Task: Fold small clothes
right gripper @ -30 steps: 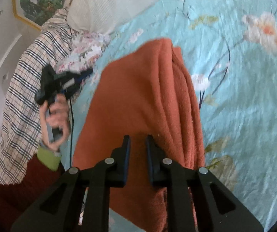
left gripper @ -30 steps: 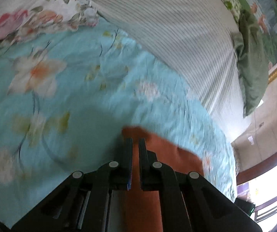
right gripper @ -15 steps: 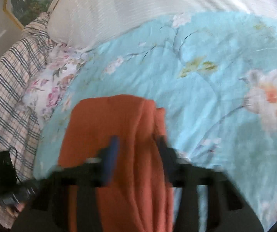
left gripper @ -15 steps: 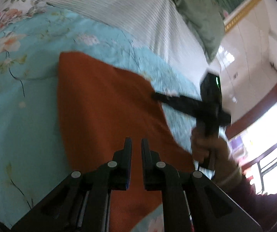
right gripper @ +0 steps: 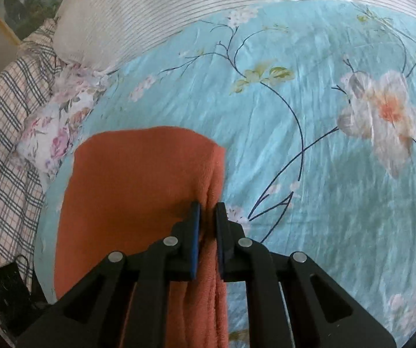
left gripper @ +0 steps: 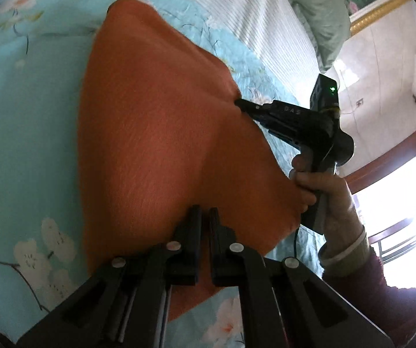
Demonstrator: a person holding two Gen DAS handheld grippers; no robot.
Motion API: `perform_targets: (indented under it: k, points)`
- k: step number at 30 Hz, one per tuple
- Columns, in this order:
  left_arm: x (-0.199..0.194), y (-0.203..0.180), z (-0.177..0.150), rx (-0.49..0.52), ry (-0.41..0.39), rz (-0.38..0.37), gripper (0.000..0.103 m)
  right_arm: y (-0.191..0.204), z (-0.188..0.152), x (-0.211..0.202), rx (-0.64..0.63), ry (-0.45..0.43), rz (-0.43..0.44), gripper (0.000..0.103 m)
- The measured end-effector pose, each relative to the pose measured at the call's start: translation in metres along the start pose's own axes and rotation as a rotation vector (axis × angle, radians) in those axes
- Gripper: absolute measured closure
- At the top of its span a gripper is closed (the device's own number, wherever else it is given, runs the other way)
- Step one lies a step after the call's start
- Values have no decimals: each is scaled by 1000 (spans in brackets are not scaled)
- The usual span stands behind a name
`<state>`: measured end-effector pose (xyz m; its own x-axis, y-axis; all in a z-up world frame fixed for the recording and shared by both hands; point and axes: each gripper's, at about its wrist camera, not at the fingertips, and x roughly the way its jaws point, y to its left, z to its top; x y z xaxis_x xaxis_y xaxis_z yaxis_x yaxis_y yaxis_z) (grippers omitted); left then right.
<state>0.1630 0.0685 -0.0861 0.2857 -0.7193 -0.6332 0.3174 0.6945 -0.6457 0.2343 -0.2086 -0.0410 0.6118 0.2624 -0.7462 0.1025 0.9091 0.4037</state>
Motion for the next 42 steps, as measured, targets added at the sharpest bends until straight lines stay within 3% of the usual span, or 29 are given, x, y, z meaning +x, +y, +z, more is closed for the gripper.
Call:
perform_targets:
  k: [7,10,14,19,21,22,24,25,26,28,30,31,32,34,37,40,42]
  points:
    - [-9,-9,0,29,21,37,99,8,-4,-31,44,-60,-11,89]
    - [-30,-17,3,51,-29,48,98,24,-12,-62,24,-118,82,89]
    - [-46,-23,15,85,-106,136,88,47,-37,-68,-38,-62,176,89]
    - [-54,-10,27,34,-133,178,87,45,-53,-50,-22,-3,141,89]
    - [-57,-6,38,18,-157,212,73,45,-48,-50,-18,-9,125,89]
    - [-60,-3,43,9,-172,228,68,46,-44,-50,-20,-13,112,84]
    - [-61,7,51,-17,-199,245,51,45,-36,-52,-15,-24,98,48]
    - [-59,12,57,-37,-205,250,50,43,-30,-52,-10,-49,79,29]
    - [-56,17,61,-58,-203,251,49,40,-28,-53,-14,-76,63,28]
    - [-49,27,67,-86,-189,255,49,37,-21,-46,-25,-76,30,32]
    - [-35,33,71,-94,-165,273,49,30,-18,-28,-16,-26,-5,52]
    - [-28,34,72,-94,-149,285,50,28,-18,-20,-16,1,-11,80]
    - [-22,32,75,-90,-136,289,52,25,-19,-12,-4,30,-5,91]
    - [-20,24,75,-57,-133,275,56,23,-18,-23,6,-23,40,91]
    - [-17,4,73,33,-139,324,56,20,-17,-51,7,-112,55,92]
    - [-2,8,73,27,-107,353,54,12,-22,-33,-7,-59,-21,92]
    - [5,17,72,-10,-78,363,54,1,-26,-9,35,17,-8,91]
